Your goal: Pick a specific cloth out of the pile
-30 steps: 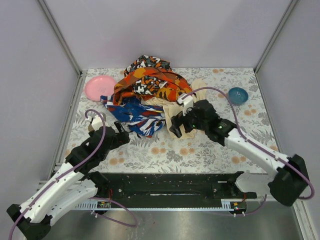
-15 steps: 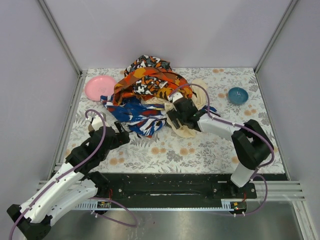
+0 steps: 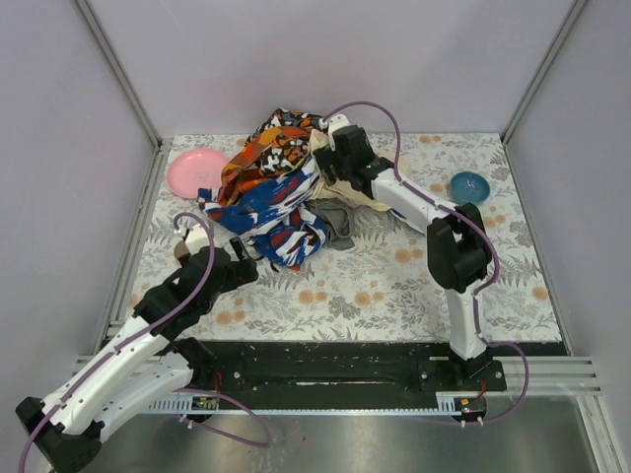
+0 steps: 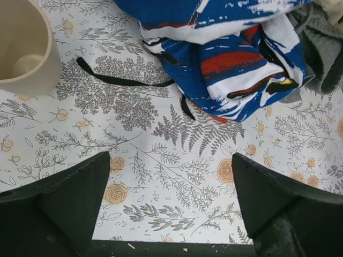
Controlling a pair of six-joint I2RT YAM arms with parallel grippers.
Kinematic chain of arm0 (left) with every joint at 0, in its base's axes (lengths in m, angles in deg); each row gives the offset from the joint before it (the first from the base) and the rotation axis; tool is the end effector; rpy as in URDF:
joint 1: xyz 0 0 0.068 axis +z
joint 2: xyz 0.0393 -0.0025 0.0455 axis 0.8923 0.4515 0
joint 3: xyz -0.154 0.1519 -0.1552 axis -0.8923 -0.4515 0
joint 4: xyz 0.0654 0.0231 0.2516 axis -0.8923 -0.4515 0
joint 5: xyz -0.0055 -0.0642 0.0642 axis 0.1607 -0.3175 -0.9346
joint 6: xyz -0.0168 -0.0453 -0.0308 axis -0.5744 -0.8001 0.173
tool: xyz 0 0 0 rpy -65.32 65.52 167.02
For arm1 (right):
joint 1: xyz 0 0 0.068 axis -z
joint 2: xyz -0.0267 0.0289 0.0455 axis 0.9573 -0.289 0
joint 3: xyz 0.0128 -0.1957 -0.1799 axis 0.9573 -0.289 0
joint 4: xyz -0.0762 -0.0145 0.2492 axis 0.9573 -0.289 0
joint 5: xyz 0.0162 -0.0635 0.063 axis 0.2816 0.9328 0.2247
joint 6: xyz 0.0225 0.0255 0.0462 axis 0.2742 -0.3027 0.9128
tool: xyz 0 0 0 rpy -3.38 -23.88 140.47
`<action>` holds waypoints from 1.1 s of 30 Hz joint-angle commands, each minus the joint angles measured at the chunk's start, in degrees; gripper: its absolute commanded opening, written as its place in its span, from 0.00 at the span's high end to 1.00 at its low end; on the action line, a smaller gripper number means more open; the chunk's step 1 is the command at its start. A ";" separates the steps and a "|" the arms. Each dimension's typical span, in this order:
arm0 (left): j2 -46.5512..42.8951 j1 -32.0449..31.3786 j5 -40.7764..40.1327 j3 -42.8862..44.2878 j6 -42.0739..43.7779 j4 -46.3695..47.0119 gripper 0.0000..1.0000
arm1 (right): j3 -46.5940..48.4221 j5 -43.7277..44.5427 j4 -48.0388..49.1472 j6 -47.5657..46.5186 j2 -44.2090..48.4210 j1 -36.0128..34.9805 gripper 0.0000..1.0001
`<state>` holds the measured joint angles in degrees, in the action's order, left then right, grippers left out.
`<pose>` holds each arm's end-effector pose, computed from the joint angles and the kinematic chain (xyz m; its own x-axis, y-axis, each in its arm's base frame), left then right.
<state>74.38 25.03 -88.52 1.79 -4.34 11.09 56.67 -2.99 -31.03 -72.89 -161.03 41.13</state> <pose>0.1229 -0.0726 0.2643 -0.5529 -0.3654 -0.7488 -0.1733 0.9295 -0.3257 0.4138 0.2449 0.2559 -0.4049 -0.4238 -0.8102 -0.3566 0.8891 -0.2868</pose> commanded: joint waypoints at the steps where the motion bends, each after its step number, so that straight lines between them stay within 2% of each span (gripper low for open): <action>1: 1.76 -0.10 3.78 0.63 5.21 7.60 0.01 | 14.93 -6.49 0.94 -0.19 -8.43 1.13 0.01; 5: 5.62 -0.10 10.90 1.51 11.88 15.93 0.01 | 25.39 -10.98 -5.64 1.22 -18.36 1.84 0.01; 9: 12.47 -0.10 22.66 4.05 19.53 26.31 0.01 | 31.64 -15.20 -9.51 3.76 -27.24 2.89 0.01; 12: 20.46 -0.28 30.22 8.18 24.63 33.16 0.01 | 37.97 -21.52 -15.04 7.36 -32.78 4.65 0.01; 15: 30.38 -0.81 33.41 12.74 29.47 39.32 0.01 | 42.55 -27.23 -20.06 10.44 -36.04 6.32 0.01; 21: 52.45 -1.25 30.53 29.52 32.55 38.91 0.01 | 39.22 -34.01 -21.48 10.09 -34.47 7.82 0.01; 28: 79.52 -1.33 21.13 58.26 28.26 22.22 0.01 | 38.78 -39.20 -21.57 11.76 -33.85 7.91 0.00; 33: 89.56 -1.33 13.39 68.39 25.18 12.89 0.01 | 37.99 -39.65 -21.74 11.24 -33.15 7.91 0.01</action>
<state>158.51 24.29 -66.92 63.86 23.66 33.67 96.60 -39.75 -46.15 -62.25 -192.89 51.53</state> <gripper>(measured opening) 0.987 0.993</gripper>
